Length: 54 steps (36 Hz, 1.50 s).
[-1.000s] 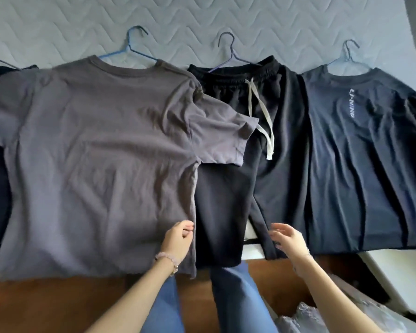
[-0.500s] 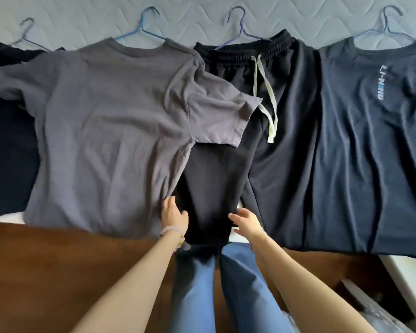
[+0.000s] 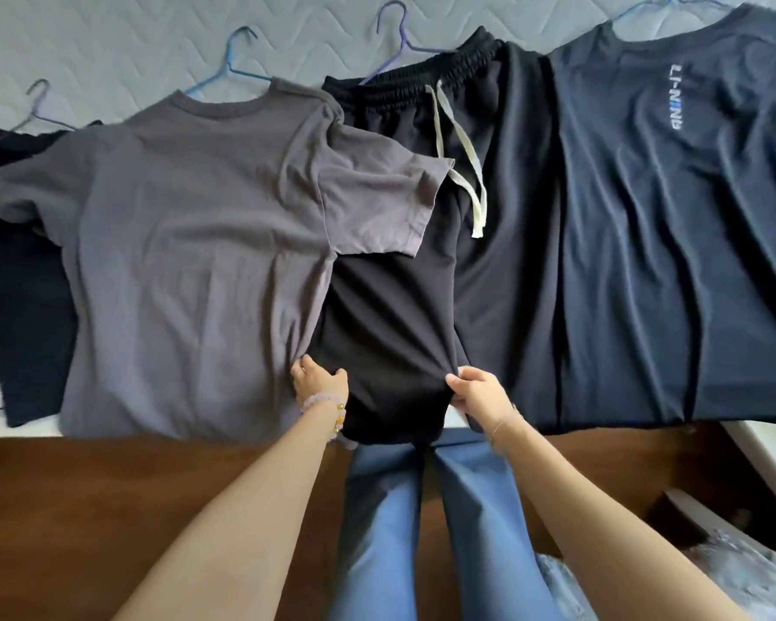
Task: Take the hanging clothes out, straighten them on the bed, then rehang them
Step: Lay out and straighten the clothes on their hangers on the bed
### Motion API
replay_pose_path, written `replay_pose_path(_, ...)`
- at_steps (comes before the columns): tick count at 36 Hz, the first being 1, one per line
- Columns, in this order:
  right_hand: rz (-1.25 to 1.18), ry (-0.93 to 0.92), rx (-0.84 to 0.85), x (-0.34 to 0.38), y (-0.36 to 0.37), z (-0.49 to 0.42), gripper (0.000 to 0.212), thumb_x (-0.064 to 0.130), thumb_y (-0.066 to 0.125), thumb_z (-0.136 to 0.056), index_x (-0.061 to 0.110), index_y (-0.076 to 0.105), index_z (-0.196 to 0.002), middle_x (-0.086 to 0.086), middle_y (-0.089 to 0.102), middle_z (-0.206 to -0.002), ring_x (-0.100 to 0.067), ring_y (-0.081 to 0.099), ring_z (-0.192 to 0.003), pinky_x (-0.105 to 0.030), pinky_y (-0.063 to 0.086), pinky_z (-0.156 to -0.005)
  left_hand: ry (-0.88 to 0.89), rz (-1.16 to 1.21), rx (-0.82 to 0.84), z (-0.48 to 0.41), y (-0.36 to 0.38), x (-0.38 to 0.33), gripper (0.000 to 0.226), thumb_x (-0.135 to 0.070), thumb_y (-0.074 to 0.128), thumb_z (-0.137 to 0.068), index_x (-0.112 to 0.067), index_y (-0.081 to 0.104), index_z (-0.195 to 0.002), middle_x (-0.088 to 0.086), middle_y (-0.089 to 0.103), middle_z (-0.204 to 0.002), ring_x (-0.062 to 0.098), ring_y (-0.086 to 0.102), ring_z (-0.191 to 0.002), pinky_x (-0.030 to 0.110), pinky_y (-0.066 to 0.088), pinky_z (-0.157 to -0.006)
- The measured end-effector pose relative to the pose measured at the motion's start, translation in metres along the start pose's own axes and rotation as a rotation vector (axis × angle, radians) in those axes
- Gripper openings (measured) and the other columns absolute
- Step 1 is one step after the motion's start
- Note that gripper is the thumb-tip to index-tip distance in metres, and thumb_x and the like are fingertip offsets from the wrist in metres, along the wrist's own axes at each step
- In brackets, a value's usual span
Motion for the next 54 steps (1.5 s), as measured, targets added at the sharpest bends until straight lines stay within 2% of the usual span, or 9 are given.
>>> replay_pose_path(10, 0.043, 0.028, -0.194, -0.007, -0.021, 0.002, 0.036, 0.016, 0.048, -0.096, 0.020, 0.047, -0.061, 0.001, 0.042, -0.062, -0.019, 0.040, -0.068, -0.033, 0.032, -0.069, -0.025, 0.003, -0.045, -0.016, -0.026, 0.019, 0.053, -0.017, 0.055, -0.089, 0.002, 0.041, -0.137, 0.018, 0.034, -0.147, 0.035, 0.041, -0.131, 0.039, 0.035, -0.106)
replay_pose_path(17, -0.033, 0.107, -0.105, -0.013, -0.014, 0.001, 0.037, 0.013, 0.043, -0.100, 0.022, 0.038, -0.065, 0.000, 0.026, -0.059, -0.011, 0.026, -0.046, -0.020, 0.018, -0.046, 0.145, -0.091, 0.148, -0.005, -0.014, 0.027, 0.032, -0.023, 0.060, -0.087, -0.005, 0.058, -0.114, 0.015, 0.049, -0.128, 0.031, 0.052, -0.117, 0.036, 0.041, -0.101)
replay_pose_path(21, -0.042, 0.147, -0.064, -0.023, -0.005, 0.005, 0.025, 0.022, 0.054, -0.096, 0.019, 0.051, -0.072, 0.005, 0.049, -0.058, -0.005, 0.047, -0.044, -0.014, 0.037, -0.040, 0.174, -0.164, 0.140, 0.000, -0.004, 0.032, 0.028, -0.025, 0.060, -0.088, -0.006, 0.062, -0.108, 0.015, 0.047, -0.127, 0.031, 0.049, -0.117, 0.036, 0.041, -0.100)
replay_pose_path(25, -0.009, 0.151, -0.024, -0.036, 0.001, 0.006, 0.057, 0.045, 0.075, -0.075, 0.012, 0.062, -0.120, -0.005, 0.072, -0.115, -0.019, 0.069, -0.104, -0.039, 0.054, -0.096, 0.175, -0.317, 0.113, 0.003, -0.002, 0.026, 0.035, -0.041, 0.058, -0.087, -0.011, 0.061, -0.106, 0.009, 0.046, -0.124, 0.029, 0.044, -0.120, 0.040, 0.040, -0.095)
replay_pose_path(28, 0.064, 0.088, -0.047, -0.032, 0.004, 0.011, 0.021, 0.022, 0.073, -0.083, 0.009, 0.071, -0.099, -0.009, 0.076, -0.095, -0.015, 0.073, -0.081, -0.032, 0.059, -0.079, 0.167, -0.319, 0.120, -0.001, -0.003, 0.023, 0.023, -0.034, 0.054, -0.092, -0.013, 0.061, -0.100, 0.010, 0.046, -0.121, 0.030, 0.045, -0.117, 0.042, 0.038, -0.096)
replay_pose_path(35, 0.097, 0.009, -0.132, -0.010, -0.005, 0.032, 0.012, 0.017, 0.065, -0.091, 0.005, 0.064, -0.085, -0.004, 0.065, -0.080, -0.012, 0.057, -0.068, -0.022, 0.045, -0.065, 0.110, 0.190, 0.065, 0.002, -0.031, 0.052, 0.015, -0.011, 0.053, -0.091, -0.011, 0.045, -0.077, 0.009, 0.048, -0.086, 0.023, 0.041, -0.076, 0.027, 0.028, -0.064)
replay_pose_path(42, 0.062, 0.053, 0.008, -0.004, 0.036, 0.041, 0.022, 0.014, 0.064, -0.092, 0.003, 0.066, -0.111, -0.011, 0.073, -0.104, -0.022, 0.068, -0.095, -0.039, 0.055, -0.093, -0.140, 0.709, 0.133, -0.010, -0.054, 0.090, 0.021, -0.012, 0.049, -0.095, -0.015, 0.047, -0.074, 0.009, 0.037, -0.063, 0.009, 0.036, -0.042, 0.013, 0.030, -0.040)
replay_pose_path(50, -0.196, 0.231, 0.185, -0.005, 0.074, 0.049, 0.024, 0.019, 0.065, -0.090, 0.013, 0.063, -0.114, -0.001, 0.072, -0.110, -0.017, 0.067, -0.103, -0.027, 0.056, -0.087, -0.181, 0.874, 0.362, 0.001, -0.055, 0.079, 0.023, -0.018, 0.049, -0.097, -0.013, 0.061, -0.078, 0.012, 0.063, -0.085, 0.024, 0.057, -0.096, 0.033, 0.045, -0.079)
replay_pose_path(54, -0.195, 0.206, 0.268, -0.001, 0.073, 0.056, 0.024, 0.007, 0.071, -0.083, 0.015, 0.067, -0.106, 0.004, 0.077, -0.098, -0.012, 0.072, -0.092, -0.027, 0.055, -0.086, -0.208, 0.859, 0.607, 0.016, -0.056, 0.070, 0.048, -0.049, 0.066, -0.079, -0.008, 0.067, -0.104, 0.009, 0.072, -0.107, 0.022, 0.066, -0.104, 0.037, 0.046, -0.098)
Point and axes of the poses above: each hand's wrist, its own z-axis away from the middle knuckle, its own y-axis out of the palm, x = y × z, the point moved 5 cm from there along -z, towards the middle knuckle
